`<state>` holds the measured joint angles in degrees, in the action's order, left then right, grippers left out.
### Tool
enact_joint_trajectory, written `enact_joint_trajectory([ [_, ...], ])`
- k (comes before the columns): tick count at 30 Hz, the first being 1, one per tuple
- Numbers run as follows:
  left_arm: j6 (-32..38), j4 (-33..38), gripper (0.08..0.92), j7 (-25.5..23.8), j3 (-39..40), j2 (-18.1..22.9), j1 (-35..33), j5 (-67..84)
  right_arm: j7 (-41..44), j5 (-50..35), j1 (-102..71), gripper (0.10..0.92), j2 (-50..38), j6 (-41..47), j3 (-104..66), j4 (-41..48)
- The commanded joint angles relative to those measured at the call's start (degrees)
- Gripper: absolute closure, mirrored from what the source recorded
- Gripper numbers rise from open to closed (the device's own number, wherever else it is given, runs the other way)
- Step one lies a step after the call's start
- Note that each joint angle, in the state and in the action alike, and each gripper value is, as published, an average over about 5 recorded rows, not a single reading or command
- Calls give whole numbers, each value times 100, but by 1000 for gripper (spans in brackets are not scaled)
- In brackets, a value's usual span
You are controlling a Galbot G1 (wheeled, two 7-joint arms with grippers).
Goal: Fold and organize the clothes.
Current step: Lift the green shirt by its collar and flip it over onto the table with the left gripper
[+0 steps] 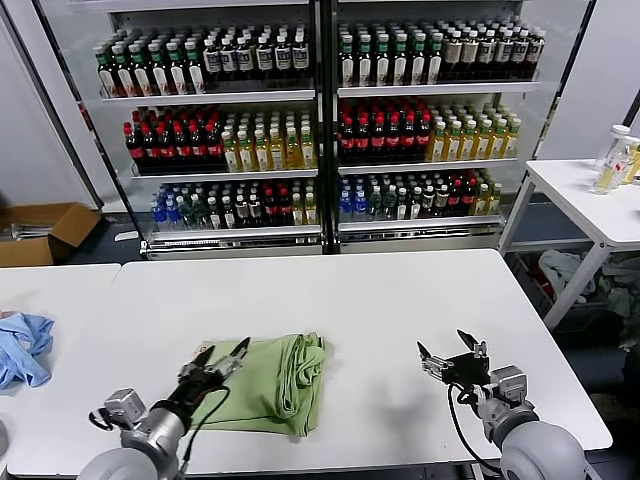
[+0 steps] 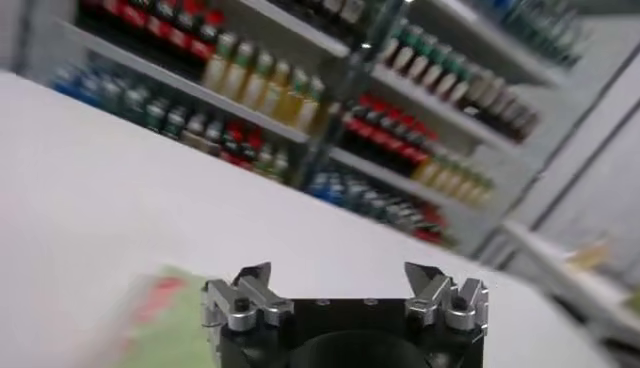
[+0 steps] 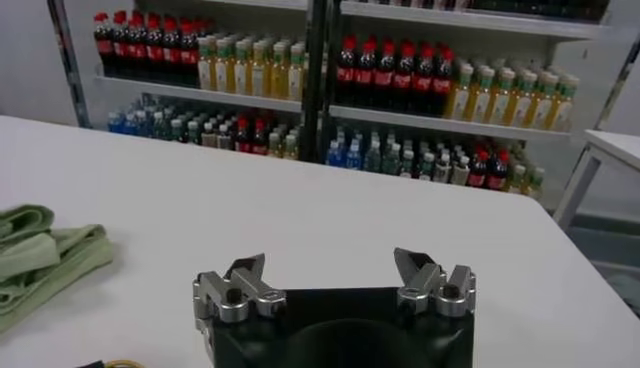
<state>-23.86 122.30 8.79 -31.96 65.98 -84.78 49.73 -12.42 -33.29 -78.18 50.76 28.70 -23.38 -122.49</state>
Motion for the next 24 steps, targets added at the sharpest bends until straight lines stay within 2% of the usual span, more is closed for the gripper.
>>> enact_joint_trajectory([
  [1,209,-962,179,-55,-323,-210,-158,-1019,-4,0,-34,202,-10,-1,-48,-28],
  [11,-10,-1168,177,-352,-135,-187,38,-934,-21,3,-228,202,-51,32,-205,-166],
  [24,-516,-1364,177,-563,-258,-110,232,593,-42,-1,-339,203,-92,85,-282,-264],
])
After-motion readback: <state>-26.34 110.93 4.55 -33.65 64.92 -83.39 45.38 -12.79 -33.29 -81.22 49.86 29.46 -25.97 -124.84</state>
